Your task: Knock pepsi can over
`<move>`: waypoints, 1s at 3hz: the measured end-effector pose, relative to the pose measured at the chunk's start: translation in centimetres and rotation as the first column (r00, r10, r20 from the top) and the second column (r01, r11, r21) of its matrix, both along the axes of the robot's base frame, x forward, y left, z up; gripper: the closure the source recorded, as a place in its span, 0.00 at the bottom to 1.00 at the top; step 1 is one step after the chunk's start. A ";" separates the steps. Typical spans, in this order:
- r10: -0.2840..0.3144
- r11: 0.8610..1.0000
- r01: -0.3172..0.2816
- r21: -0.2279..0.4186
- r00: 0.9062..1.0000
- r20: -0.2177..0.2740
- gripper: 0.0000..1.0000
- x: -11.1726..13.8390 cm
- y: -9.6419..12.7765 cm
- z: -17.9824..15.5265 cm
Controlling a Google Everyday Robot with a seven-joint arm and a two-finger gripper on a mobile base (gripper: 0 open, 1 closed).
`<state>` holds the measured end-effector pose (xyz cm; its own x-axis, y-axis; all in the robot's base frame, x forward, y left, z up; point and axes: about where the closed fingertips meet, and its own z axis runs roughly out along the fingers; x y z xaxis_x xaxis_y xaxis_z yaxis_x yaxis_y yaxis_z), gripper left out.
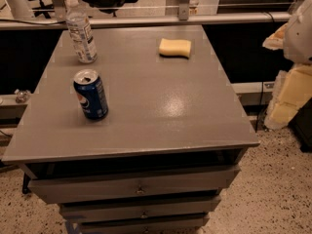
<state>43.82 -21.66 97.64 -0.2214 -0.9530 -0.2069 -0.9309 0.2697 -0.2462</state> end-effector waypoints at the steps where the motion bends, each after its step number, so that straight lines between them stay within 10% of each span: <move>1: 0.000 1.000 0.000 0.000 1.000 0.000 0.00 0.0 0.0 0.0; 2: -0.003 0.996 0.003 0.087 1.000 -0.006 0.00 0.2 1.2 -1.1; 3: 0.001 0.957 0.005 0.292 1.000 -0.018 0.00 1.2 5.2 -4.5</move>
Offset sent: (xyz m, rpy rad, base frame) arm 0.0098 0.0510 -0.0503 0.4103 0.0508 -0.0115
